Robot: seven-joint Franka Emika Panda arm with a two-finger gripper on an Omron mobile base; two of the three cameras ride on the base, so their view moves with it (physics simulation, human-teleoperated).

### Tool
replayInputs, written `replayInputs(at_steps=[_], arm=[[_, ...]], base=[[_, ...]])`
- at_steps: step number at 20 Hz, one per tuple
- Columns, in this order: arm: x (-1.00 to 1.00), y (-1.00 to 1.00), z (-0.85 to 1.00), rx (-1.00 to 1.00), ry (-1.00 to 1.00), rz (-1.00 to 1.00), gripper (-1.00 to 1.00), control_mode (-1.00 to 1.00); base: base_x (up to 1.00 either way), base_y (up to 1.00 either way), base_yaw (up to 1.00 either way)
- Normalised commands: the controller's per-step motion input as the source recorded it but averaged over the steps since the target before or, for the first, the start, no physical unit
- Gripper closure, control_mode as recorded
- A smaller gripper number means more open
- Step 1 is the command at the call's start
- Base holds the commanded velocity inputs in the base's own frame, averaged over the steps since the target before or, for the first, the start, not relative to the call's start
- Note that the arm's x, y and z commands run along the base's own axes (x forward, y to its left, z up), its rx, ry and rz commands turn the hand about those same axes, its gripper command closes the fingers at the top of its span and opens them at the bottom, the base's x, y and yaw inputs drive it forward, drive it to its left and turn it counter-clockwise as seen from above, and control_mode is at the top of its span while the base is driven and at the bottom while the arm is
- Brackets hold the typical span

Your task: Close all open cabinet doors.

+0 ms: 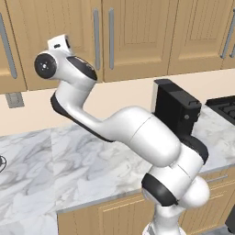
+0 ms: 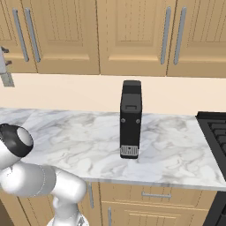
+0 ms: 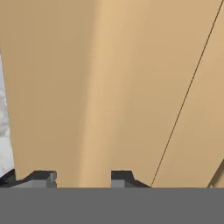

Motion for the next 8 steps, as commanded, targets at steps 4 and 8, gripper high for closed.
replayInputs(at_steps=[4,8], arm=[[-0.15,-0.01,-0.34,0.0,0.0,-0.05,-1.0,-1.0],[-0.5,0.0,-0.46,0.0,0.0,-0.07,-1.0,-1.0]], base=[[0.0,0.0,0.0],[0.0,0.0,0.0]])
